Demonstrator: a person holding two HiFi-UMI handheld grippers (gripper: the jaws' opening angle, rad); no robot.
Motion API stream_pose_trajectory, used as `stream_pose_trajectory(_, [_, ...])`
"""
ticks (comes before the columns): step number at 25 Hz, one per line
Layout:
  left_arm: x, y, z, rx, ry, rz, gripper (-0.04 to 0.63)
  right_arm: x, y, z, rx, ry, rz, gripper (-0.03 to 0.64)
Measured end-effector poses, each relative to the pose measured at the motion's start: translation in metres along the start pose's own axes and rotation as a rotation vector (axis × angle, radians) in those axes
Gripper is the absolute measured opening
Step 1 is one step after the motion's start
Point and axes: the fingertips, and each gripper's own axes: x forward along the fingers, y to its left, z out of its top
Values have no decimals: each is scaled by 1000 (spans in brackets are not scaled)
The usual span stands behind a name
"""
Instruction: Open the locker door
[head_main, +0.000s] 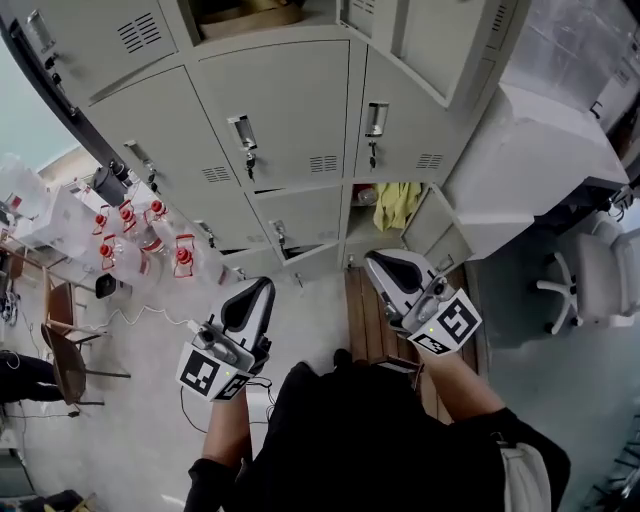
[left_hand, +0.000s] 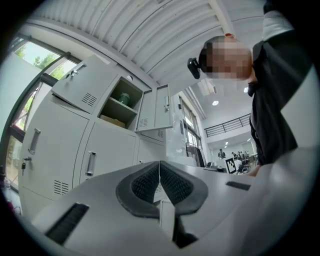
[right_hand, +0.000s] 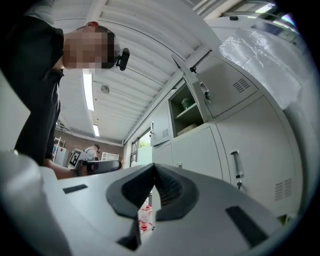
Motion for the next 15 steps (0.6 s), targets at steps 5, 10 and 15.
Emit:
stream_pose_trajectory(5, [-37, 1, -9, -35, 3, 3, 17, 2, 51, -44, 37, 69, -29, 9])
stream_pose_trajectory(10, [-73, -4, -18, -116, 44, -35, 17, 8, 94, -62, 93, 110, -79, 9])
stream_pose_trajectory(15, [-116, -7, -26, -158, 81, -67, 18, 14, 141, -76, 112, 139, -83, 9])
